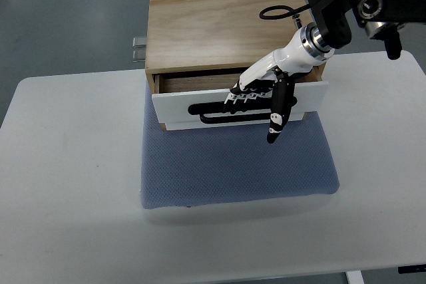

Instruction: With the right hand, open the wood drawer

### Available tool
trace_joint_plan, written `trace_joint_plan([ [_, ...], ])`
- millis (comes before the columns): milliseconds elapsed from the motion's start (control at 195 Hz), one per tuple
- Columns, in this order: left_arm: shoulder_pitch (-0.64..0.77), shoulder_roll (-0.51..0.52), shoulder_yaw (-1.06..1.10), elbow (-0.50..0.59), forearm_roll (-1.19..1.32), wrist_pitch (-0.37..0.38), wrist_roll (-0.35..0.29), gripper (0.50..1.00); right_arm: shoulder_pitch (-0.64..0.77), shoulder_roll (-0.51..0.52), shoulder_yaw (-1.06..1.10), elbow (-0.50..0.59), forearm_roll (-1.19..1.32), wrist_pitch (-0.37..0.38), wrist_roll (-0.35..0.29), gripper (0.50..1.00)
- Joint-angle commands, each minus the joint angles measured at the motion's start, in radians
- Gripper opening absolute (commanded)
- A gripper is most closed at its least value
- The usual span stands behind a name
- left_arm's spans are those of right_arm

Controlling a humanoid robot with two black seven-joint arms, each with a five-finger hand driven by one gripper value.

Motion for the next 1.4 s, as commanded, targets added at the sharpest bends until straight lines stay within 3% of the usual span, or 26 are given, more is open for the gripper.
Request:
trace_joint_plan([
  [0, 0.000, 0.000, 0.000, 0.000, 0.000, 0.000, 0.000, 1.000, -0.020, 0.010, 0.001, -0.002, 0.000, -0.028, 0.000, 0.942],
  [364, 0.000, 0.000, 0.000, 0.000, 0.000, 0.000, 0.000, 1.000, -0.046, 0.013, 0.002, -0.003, -0.002, -0.063, 0.002, 0.942],
  [570, 0.001, 0.000, 0.000, 0.000, 0.000, -0.001, 0.000, 1.000, -0.043, 0.006, 0.001, 0.000, 0.000, -0.026, 0.002, 0.942],
  [585, 0.000, 0.000, 0.000, 0.000, 0.000, -0.001, 0.000, 1.000, -0.038, -0.002, 0.001, 0.003, 0.000, 0.017, 0.002, 0.942],
  [1396, 0.000, 0.000, 0.000, 0.000, 0.000, 0.000, 0.000, 1.000, 0.002, -0.025, 0.005, 0.063, 0.008, 0.017, 0.031, 0.942],
])
